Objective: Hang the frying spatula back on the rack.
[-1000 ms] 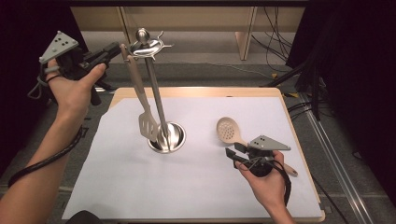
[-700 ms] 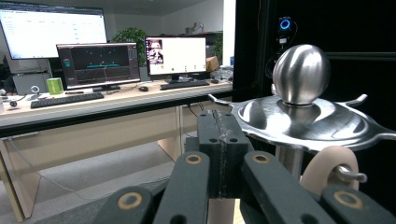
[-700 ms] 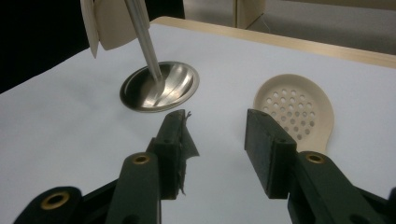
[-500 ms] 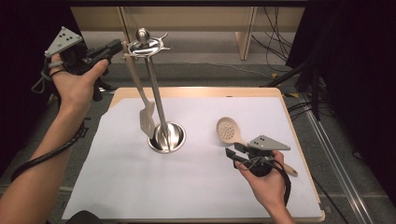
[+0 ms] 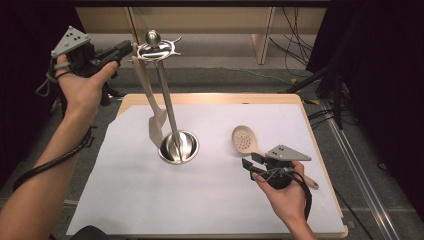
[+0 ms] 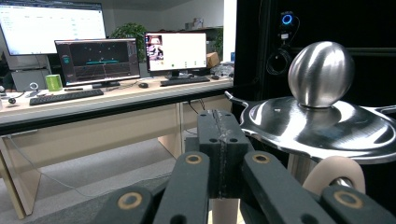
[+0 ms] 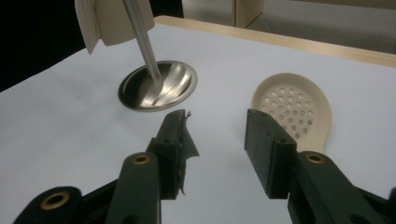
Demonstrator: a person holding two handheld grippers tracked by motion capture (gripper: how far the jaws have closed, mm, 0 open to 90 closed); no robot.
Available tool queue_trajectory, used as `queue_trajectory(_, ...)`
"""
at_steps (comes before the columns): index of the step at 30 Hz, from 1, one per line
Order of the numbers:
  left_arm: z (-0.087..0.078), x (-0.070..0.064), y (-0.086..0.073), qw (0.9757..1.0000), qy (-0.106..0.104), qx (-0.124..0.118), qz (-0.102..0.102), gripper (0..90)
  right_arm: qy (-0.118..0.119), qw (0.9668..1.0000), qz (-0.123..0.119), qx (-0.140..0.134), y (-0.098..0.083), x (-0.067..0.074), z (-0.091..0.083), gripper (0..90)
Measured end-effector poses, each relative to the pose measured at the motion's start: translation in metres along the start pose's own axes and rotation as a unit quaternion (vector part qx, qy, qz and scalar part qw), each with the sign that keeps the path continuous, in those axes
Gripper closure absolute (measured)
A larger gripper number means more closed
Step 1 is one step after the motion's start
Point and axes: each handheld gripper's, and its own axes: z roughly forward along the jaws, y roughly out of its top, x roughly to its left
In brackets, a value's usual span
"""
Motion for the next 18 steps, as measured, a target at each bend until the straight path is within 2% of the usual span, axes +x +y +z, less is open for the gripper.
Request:
queue_trajectory(5, 0.001, 0.001, 0.000, 1.0000, -0.001, 0.000, 0.002, 89.3, -0.005, 1.0000, 0.003, 0.004, 0.000, 0.000, -0.002, 59.2)
queue_trajectory(6, 0.001, 0.001, 0.000, 1.0000, -0.002, -0.001, 0.000, 89.3, -0.006, 0.9998, 0.014, 0.008, -0.001, 0.002, -0.002, 59.2)
queue_trajectory(7, 0.001, 0.001, -0.001, 1.0000, -0.002, -0.002, 0.000, 89.3, -0.007, 1.0000, 0.002, -0.001, -0.001, -0.001, -0.001, 59.2)
queue_trajectory(8, 0.000, 0.001, -0.001, 1.0000, -0.002, -0.005, 0.000, 89.3, 0.000, 0.9999, 0.011, -0.001, 0.000, -0.001, -0.001, 59.2)
queue_trajectory(9, -0.001, 0.000, -0.002, 1.0000, -0.002, -0.005, 0.001, 89.2, -0.003, 0.9998, 0.021, 0.001, -0.001, 0.001, -0.002, 59.1)
queue_trajectory(11, -0.003, -0.001, -0.004, 1.0000, -0.003, -0.009, -0.001, 88.8, -0.002, 1.0000, 0.009, 0.002, -0.001, -0.001, -0.002, 59.1)
queue_trajectory(12, -0.005, -0.001, -0.004, 0.9999, -0.003, -0.013, -0.001, 88.0, -0.006, 0.9998, 0.017, 0.007, 0.000, -0.001, -0.004, 59.1)
queue_trajectory(15, -0.013, -0.001, -0.007, 0.9997, -0.001, -0.025, -0.006, 85.5, -0.010, 0.9999, 0.002, -0.003, 0.000, -0.005, -0.004, 59.2)
queue_trajectory(16, -0.016, -0.002, -0.008, 0.9996, 0.001, -0.029, -0.007, 84.7, -0.004, 1.0000, 0.007, -0.003, 0.000, -0.006, -0.004, 59.1)
queue_trajectory(17, -0.019, -0.002, -0.010, 0.9995, 0.001, -0.031, -0.008, 83.8, -0.012, 0.9997, 0.022, 0.002, 0.000, -0.004, -0.006, 59.0)
queue_trajectory(18, -0.022, -0.002, -0.012, 0.9993, -0.001, -0.038, -0.002, 82.7, -0.008, 0.9999, 0.011, -0.005, 0.000, -0.008, -0.005, 58.9)
